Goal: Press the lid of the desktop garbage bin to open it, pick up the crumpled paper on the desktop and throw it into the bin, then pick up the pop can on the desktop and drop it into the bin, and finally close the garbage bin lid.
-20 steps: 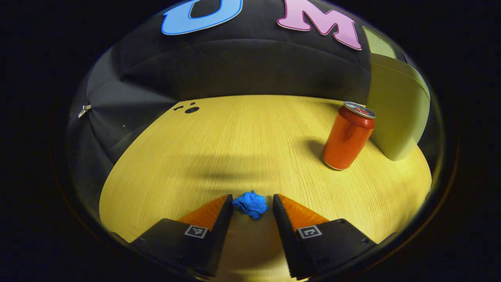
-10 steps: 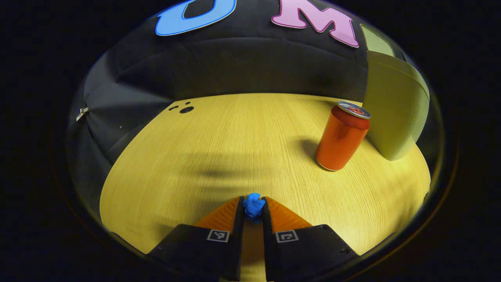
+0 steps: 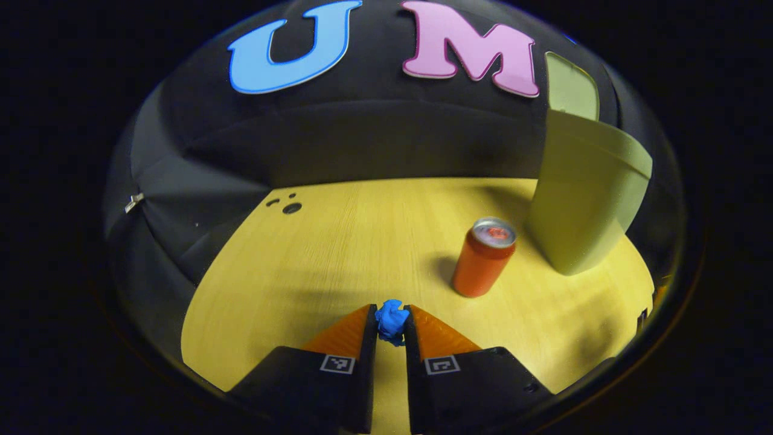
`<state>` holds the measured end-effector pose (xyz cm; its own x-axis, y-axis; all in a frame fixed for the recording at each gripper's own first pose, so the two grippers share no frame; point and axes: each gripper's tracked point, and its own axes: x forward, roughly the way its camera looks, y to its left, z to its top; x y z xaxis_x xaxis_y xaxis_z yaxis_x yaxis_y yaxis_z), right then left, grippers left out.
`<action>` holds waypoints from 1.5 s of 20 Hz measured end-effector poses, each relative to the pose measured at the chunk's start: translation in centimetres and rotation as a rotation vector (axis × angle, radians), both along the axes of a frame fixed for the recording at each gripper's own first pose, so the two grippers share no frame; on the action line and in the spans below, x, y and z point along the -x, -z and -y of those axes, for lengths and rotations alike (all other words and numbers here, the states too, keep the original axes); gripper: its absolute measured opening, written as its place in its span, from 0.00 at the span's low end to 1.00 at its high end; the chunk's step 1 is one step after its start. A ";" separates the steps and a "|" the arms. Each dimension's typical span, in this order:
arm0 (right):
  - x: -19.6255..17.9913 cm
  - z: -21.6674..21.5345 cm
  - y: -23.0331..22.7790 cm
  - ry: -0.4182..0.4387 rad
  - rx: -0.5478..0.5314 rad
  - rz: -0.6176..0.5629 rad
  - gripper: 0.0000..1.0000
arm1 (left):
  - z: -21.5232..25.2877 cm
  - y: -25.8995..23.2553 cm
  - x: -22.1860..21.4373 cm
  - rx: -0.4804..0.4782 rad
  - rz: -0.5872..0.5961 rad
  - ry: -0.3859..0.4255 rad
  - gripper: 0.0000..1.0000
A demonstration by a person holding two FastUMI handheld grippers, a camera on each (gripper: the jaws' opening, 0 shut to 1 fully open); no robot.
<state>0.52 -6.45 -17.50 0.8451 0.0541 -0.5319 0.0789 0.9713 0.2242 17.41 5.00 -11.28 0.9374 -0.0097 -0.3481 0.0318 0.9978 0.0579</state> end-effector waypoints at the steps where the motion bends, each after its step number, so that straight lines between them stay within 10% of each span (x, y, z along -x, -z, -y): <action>1: -0.3 0.2 -0.1 -0.005 -0.004 0.005 0.99 | 1.0 -1.7 0.5 0.000 0.025 0.020 0.28; 16: -2.4 7.4 2.1 0.003 -0.078 0.011 0.99 | 23.1 -21.3 0.1 0.037 0.360 0.369 0.27; 30: -1.9 9.0 3.8 -0.011 -0.078 -0.026 0.99 | 34.0 -21.0 -3.0 0.056 0.354 0.510 0.28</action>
